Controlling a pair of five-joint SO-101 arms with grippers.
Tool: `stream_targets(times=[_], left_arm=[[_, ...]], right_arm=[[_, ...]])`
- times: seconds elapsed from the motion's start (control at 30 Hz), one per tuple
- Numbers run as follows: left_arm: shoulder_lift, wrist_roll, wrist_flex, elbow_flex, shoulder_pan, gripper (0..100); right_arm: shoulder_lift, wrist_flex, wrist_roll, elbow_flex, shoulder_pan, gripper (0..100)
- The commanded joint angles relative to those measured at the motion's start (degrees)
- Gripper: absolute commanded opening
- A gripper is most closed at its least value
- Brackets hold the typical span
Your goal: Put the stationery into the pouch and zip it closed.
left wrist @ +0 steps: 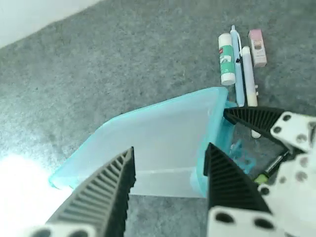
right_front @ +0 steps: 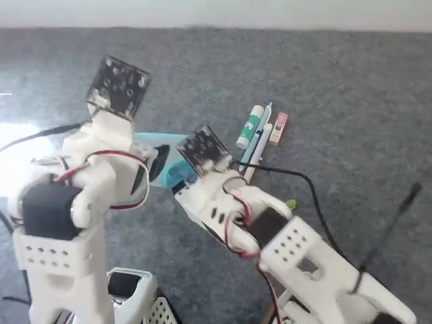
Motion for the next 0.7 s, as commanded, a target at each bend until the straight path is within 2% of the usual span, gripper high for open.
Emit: stream_targets(times=[0.0,0.23,0.37,0.67], left_arm=[[-3.6,-5.1,1.8,3.4,-4.3,22],[-4.2,-10.4,0.0,8.7,-11.2,22],[-4.2,-10.3,-2.4,10.7,-11.3,22],[-4.2,-8.8,-2.9,10.8,-12.5,22]], right_arm=[[3.9,-1.3,0.7,-7.5,-0.2,14.2],[7.3,1.2,1.0,-12.8,-0.3,11.5],[7.6,3.8,1.1,-15.6,-0.3,6.5],[7.1,5.8,2.4,-16.4,-0.5,6.1]])
